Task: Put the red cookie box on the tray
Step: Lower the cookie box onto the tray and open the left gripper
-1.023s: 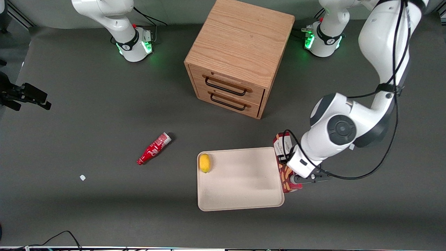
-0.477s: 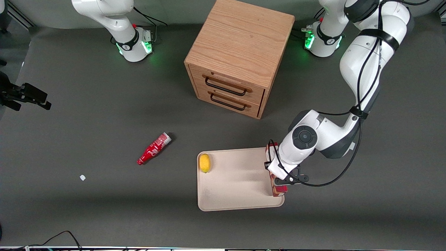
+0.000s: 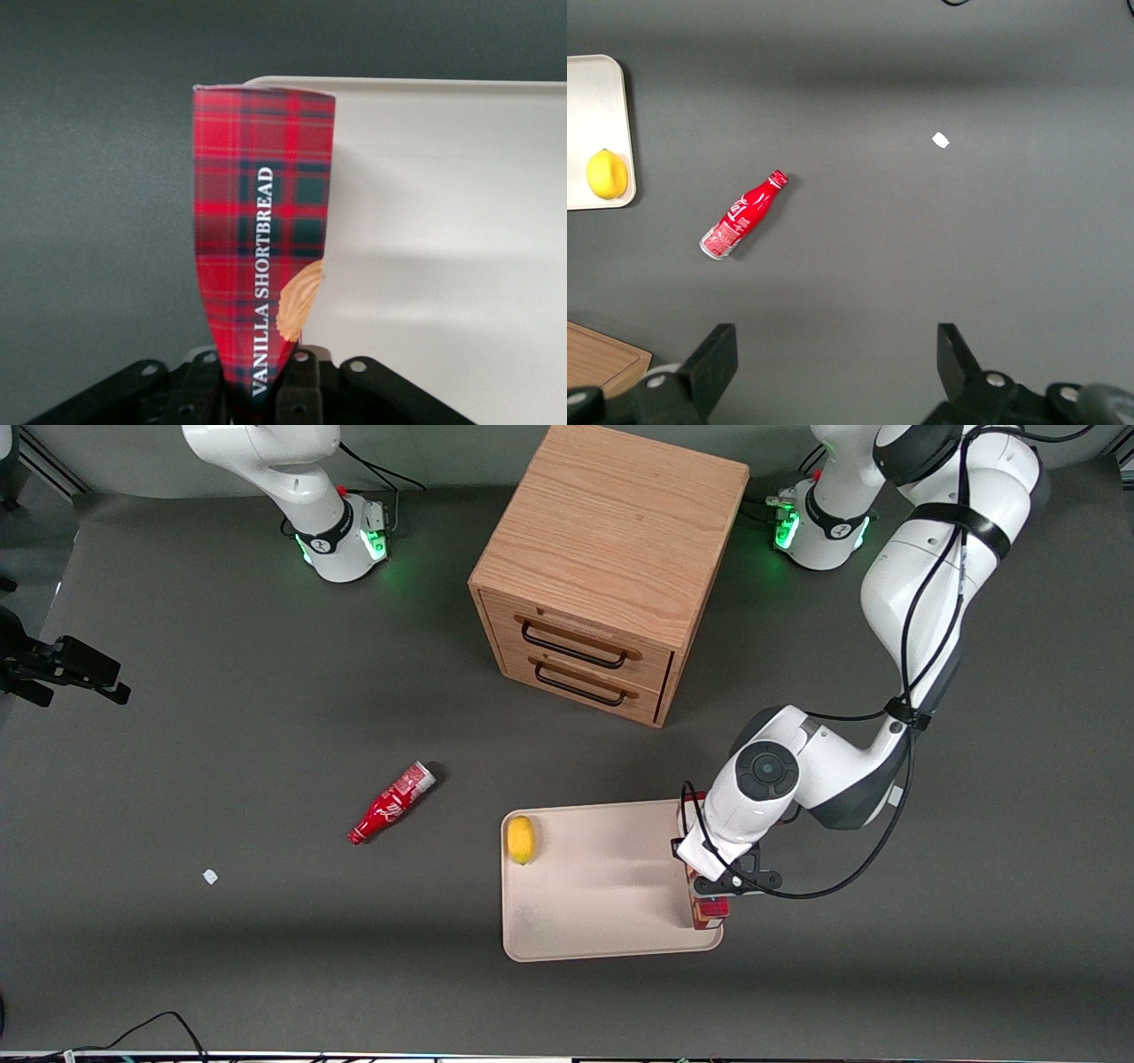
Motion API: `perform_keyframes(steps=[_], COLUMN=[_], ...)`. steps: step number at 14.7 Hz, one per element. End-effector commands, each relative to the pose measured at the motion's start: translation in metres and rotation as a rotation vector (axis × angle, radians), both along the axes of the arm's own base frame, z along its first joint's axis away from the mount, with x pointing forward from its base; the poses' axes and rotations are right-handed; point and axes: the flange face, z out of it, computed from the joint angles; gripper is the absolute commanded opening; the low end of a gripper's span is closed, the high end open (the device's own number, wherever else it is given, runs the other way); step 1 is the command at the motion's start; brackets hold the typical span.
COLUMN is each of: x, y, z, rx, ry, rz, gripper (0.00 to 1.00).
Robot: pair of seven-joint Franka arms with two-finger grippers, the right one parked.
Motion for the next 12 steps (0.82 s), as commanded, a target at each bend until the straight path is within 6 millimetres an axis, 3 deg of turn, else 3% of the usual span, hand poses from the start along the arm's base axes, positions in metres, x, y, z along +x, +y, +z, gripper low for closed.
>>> perform_keyframes(steps=[1, 2, 6, 8, 12], x=[0.002, 0.002, 0.003, 0.000, -0.020], y=[-0.003, -0.002, 0.001, 0.003, 0.013], z=[0.005, 0.006, 0.023, 0.054, 0.155], rx=[0.002, 0.003, 0.002, 0.034, 0.050], ry=[-0.030, -0.030, -0.037, -0.027, 0.018], rz=[0.009, 0.013, 0.070, 0.082, 0.134], gripper=[0.94, 1.00, 1.00, 1.00, 1.00])
